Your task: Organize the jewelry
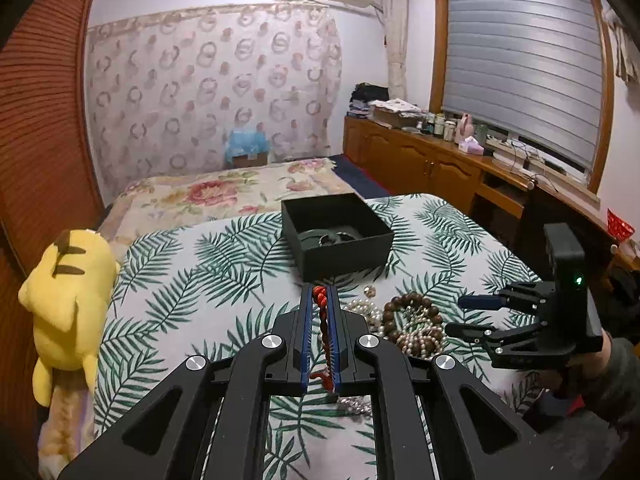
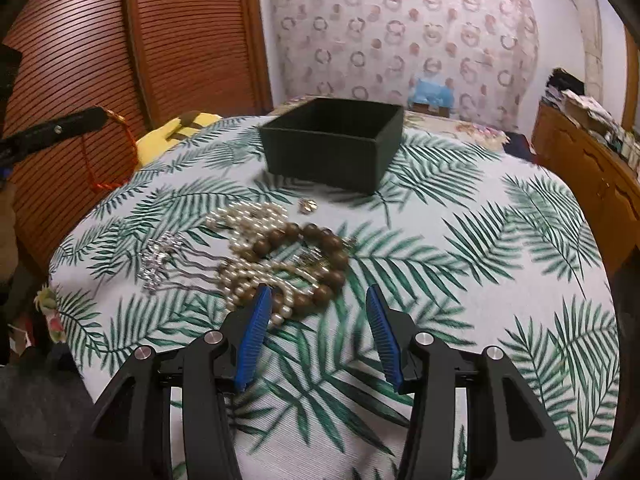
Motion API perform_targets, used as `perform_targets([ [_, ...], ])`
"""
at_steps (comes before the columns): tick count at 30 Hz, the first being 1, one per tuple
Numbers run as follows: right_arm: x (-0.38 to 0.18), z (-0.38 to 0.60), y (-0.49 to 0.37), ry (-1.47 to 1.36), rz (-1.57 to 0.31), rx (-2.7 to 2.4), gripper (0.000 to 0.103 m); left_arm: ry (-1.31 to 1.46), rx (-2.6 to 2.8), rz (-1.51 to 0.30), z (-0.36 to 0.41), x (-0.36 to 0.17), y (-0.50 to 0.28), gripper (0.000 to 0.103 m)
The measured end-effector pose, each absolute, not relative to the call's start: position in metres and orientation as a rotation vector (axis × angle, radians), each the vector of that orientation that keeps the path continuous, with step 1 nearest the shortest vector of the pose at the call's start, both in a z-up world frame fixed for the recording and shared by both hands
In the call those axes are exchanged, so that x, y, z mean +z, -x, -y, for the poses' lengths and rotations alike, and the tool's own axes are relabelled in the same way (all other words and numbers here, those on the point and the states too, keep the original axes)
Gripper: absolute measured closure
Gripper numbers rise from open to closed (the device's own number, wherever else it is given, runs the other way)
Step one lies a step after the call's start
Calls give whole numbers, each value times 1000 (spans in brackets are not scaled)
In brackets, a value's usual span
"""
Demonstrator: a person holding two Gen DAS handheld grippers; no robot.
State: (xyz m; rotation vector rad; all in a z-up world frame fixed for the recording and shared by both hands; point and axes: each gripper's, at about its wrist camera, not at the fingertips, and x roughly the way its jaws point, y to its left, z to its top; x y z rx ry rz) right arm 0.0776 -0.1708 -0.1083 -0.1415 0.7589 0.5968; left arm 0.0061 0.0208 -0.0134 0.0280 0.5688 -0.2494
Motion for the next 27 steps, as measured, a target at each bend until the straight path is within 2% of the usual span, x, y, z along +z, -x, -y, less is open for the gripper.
perform_targets([
  [7, -110, 147, -81, 210, -779, 651, 65, -12, -242, -582, -28, -20, -5, 96],
  [12, -114, 143, -90, 237, -806, 652, 66, -6, -243, -590, -30, -24, -4, 96],
  [15, -114, 142, -93, 244, -817, 651, 70, -3, -244, -593, -31, -26, -4, 96],
  [17, -116, 140, -95, 267, -844, 665, 81, -3, -245, -596, -32, -27, -4, 96],
  [27, -115, 129, -102, 364, -909, 699, 84, -4, -248, -600, -30, -28, -5, 96],
])
